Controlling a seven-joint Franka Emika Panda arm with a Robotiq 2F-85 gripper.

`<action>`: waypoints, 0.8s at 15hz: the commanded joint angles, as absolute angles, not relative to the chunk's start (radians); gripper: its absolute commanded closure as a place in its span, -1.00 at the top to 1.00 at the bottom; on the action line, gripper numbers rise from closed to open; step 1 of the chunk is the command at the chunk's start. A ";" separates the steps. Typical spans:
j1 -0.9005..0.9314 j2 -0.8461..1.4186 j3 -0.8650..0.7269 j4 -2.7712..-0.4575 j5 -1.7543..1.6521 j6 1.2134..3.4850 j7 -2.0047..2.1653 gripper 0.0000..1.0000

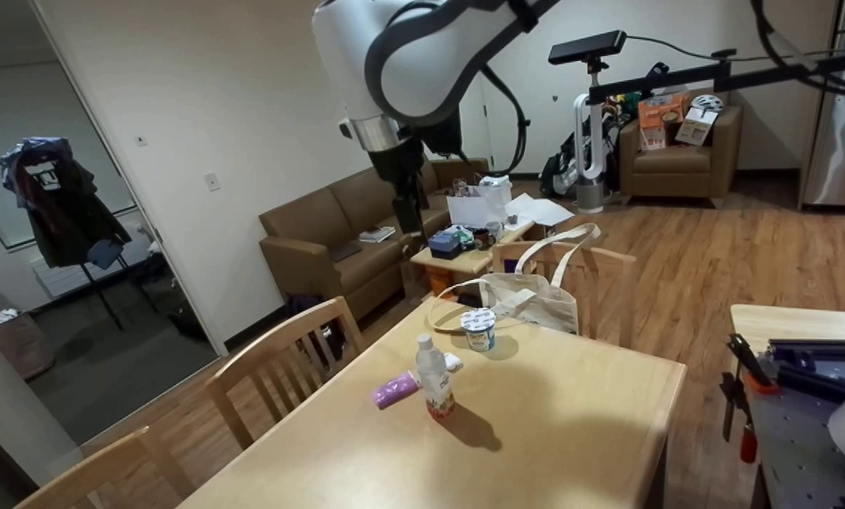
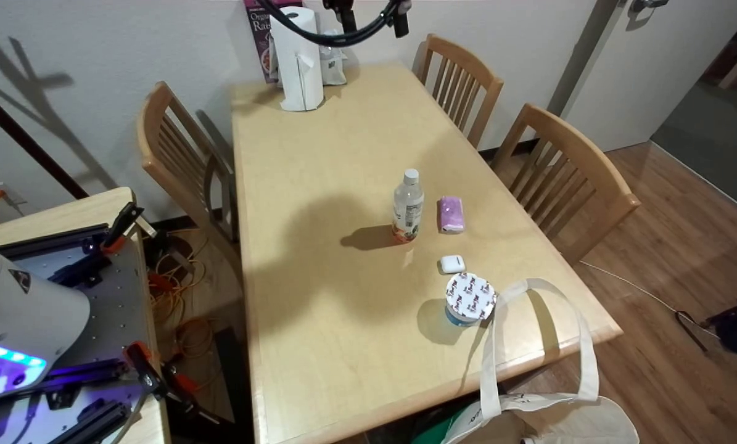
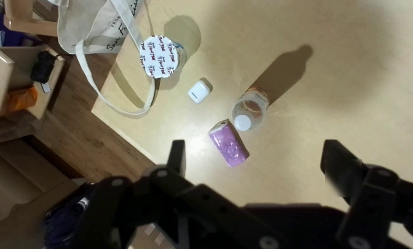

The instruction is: Lay down the bottle on the table

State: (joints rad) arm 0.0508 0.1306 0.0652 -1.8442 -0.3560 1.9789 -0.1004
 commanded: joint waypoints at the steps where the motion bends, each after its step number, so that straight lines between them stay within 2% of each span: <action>1: 0.067 0.337 0.053 -1.597 -0.352 1.802 -0.130 1.00; 4: 0.066 0.485 0.029 -1.430 -0.349 1.670 -0.129 1.00; 12: 0.039 0.750 0.048 -1.093 -0.291 1.690 -0.389 1.00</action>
